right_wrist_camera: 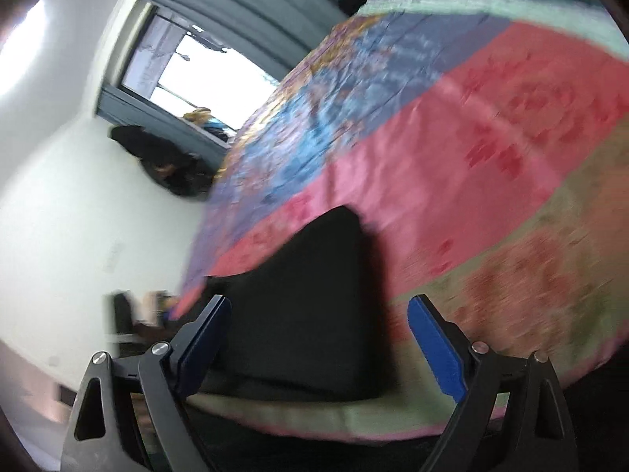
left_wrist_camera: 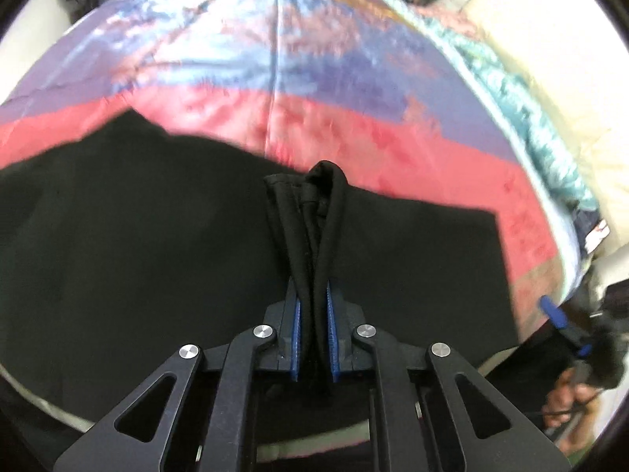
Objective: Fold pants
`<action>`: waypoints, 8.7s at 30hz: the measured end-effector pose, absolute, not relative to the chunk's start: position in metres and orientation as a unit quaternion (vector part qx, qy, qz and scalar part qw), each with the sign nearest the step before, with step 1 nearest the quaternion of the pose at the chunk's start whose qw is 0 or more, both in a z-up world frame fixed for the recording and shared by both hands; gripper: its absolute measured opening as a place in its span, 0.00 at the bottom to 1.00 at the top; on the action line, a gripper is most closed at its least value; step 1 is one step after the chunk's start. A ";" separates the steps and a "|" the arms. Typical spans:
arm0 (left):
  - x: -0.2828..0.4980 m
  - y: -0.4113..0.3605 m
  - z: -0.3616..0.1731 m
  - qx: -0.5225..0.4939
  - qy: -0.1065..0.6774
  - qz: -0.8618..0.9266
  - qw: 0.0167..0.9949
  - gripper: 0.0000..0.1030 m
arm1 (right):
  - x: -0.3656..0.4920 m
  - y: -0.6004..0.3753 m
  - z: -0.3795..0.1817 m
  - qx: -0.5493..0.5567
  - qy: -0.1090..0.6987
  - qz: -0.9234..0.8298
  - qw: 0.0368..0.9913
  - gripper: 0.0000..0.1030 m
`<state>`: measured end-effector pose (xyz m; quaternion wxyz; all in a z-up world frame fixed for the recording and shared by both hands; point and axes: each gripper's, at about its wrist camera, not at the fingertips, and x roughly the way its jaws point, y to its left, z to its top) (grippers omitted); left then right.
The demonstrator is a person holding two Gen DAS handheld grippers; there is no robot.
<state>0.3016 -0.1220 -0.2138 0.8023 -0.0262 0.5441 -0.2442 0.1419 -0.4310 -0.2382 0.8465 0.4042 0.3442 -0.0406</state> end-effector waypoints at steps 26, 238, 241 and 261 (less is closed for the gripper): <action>0.316 -0.089 -0.263 -0.003 0.552 -0.183 0.813 0.14 | 0.148 -0.355 -0.232 0.206 0.501 0.033 0.840 0.88; 0.285 0.084 -0.237 -0.156 0.439 0.025 0.885 0.67 | 0.331 -0.254 -0.164 0.364 0.437 0.261 0.780 0.19; 0.287 0.079 -0.239 -0.150 0.441 0.025 0.885 0.67 | 0.316 -0.282 -0.154 0.383 0.425 0.255 0.779 0.19; 0.281 0.044 -0.238 -0.086 0.446 -0.013 0.891 0.67 | 0.239 -0.412 -0.210 0.479 0.408 0.145 0.764 0.18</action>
